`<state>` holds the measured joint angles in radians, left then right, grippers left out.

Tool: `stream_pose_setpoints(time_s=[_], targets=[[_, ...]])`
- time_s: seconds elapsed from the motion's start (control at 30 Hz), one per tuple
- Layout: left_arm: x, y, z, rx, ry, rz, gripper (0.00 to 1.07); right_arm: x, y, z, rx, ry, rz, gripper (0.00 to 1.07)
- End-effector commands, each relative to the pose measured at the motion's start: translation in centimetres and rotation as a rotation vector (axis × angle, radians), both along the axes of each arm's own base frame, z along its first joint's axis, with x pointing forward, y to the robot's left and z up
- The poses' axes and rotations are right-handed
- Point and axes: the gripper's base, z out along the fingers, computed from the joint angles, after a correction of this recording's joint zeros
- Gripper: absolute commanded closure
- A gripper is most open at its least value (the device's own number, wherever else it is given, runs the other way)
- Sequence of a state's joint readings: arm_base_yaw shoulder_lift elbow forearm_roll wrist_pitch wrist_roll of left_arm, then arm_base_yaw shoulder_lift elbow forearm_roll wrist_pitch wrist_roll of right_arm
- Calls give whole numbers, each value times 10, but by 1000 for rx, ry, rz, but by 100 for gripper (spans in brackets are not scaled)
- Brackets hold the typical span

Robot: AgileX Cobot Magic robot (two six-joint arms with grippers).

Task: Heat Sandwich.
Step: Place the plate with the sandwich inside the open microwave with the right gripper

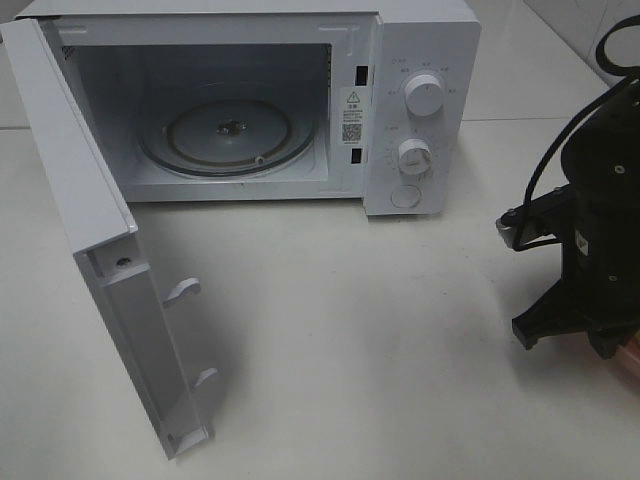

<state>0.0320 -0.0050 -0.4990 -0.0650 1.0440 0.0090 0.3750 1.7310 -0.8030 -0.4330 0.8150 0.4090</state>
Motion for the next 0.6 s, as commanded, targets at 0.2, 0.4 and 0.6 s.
stream_pose_setpoints(time_s=[0.2,0.4,0.6], targets=[[-3,0,0,-1,-31,1,7,-6,10,4,-47,21,60,107],[-3,0,0,-1,-31,1,7,-12,20,5,-63,41,109,107],[-3,0,0,-1,-31,1,7,-17,28,12,-56,22,148,107]])
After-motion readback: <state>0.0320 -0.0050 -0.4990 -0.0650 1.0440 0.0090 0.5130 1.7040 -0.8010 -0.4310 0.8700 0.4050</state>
